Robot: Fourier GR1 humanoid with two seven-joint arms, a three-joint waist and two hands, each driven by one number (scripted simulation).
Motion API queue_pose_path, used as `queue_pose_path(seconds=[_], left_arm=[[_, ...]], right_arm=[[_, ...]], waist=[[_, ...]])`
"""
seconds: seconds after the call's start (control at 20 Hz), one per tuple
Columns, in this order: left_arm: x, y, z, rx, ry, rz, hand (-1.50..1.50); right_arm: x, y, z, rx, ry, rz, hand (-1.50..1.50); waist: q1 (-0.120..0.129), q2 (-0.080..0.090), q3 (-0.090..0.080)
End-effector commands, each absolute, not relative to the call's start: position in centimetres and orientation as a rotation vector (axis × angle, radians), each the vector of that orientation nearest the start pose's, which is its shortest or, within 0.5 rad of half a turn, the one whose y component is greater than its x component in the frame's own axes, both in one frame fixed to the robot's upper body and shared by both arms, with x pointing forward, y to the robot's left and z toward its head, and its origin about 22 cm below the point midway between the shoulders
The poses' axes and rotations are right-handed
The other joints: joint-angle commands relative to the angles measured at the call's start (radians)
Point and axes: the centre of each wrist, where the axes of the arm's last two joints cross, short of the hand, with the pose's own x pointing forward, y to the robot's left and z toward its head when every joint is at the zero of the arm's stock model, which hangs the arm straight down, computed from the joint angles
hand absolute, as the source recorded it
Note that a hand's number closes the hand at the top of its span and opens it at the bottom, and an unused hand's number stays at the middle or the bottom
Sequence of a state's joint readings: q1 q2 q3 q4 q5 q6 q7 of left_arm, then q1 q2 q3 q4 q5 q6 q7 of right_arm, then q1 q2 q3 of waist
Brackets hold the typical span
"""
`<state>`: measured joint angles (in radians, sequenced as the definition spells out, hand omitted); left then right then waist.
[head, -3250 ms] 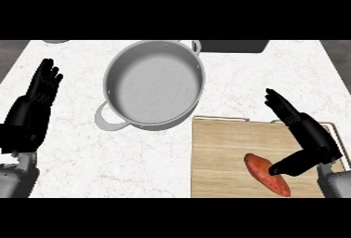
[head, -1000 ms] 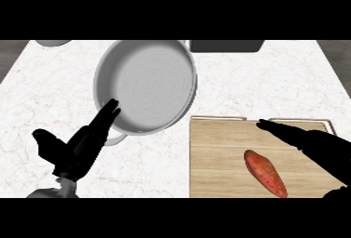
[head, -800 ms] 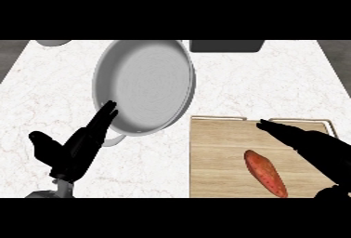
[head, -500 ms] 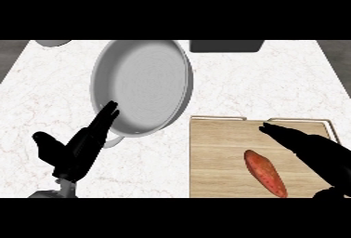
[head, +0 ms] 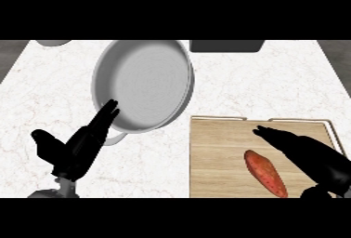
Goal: Pick the sweet potato from the tray and place it in the pot
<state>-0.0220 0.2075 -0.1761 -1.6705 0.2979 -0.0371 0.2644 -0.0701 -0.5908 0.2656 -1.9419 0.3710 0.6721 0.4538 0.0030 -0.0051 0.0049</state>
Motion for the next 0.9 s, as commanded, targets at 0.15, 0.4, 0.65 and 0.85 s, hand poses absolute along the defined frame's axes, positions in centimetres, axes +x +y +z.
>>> queue_pose_path(seconds=[0.15, 0.4, 0.65, 0.85], left_arm=[[22.9, 21.6, 1.5, -0.268, -1.335, -0.153, 0.0], [24.8, 23.0, 2.6, -0.276, -1.324, -0.159, 0.0], [23.0, 21.0, 1.8, -0.279, -1.303, -0.15, 0.0], [23.8, 21.9, 0.9, -0.268, -1.326, -0.145, 0.0]], right_arm=[[21.6, -24.7, 9.6, -0.404, -1.019, 1.409, -1.5], [24.1, -25.2, 8.4, -0.408, -0.975, 1.428, -1.5], [25.4, -24.0, 7.3, -0.418, -0.977, 1.412, -1.5], [25.1, -26.4, 6.7, -0.399, -0.972, 1.41, -1.5]], waist=[[-0.005, 0.004, -0.005], [-0.002, 0.006, -0.005], [0.003, 0.006, -0.005], [-0.002, 0.006, -0.005]])
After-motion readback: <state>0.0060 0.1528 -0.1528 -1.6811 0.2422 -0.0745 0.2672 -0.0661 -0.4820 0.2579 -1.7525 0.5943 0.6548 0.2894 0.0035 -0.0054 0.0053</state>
